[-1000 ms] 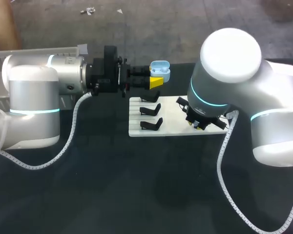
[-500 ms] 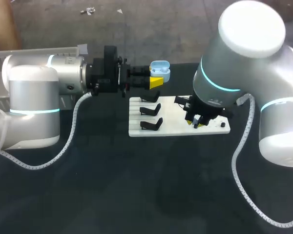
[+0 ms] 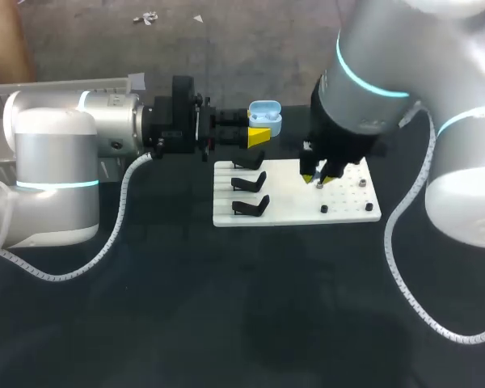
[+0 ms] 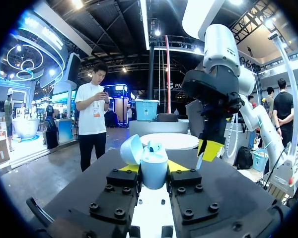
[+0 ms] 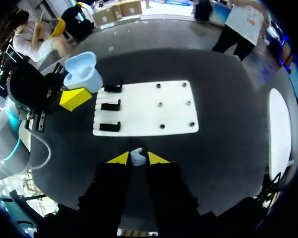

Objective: Pick up each earbud case from the left stands, insert the matching earbuds, close the lid, and place the case in the box.

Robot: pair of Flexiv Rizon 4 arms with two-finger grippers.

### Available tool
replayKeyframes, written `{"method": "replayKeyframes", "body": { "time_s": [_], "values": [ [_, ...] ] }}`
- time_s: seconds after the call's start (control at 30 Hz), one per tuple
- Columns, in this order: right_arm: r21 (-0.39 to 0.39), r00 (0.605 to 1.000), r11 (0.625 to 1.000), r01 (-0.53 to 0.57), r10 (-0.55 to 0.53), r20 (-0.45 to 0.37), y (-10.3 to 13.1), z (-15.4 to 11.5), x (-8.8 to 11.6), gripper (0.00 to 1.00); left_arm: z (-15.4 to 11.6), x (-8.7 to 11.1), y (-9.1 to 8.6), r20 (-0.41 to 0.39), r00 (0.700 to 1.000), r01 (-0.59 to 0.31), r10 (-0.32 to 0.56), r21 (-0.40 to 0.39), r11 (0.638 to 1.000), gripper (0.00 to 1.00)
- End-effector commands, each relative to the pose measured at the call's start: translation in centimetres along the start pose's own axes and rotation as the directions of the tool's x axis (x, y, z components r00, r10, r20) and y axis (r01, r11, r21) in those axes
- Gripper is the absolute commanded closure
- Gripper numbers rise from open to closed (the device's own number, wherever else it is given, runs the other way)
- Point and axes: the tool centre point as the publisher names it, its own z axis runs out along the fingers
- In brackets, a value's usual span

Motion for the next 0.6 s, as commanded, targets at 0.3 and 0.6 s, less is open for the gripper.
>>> {"method": "replayKeyframes", "body": {
  "time_s": [0.3, 0.6],
  "values": [
    [-0.046, 0.986, 0.986, 0.162, -0.163, -0.029, 2.8, -4.4, -1.6, 1.00, 0.0, 0.1, -0.1, 0.005, 1.000, -0.004, 0.005, -0.005, 1.000, 1.00],
    [-0.121, 0.950, 0.944, 0.308, -0.312, -0.011, 5.8, -6.4, -3.1, 1.00, 0.0, 0.1, -0.1, 0.005, 1.000, -0.004, 0.005, -0.005, 1.000, 1.00]
  ]
}}
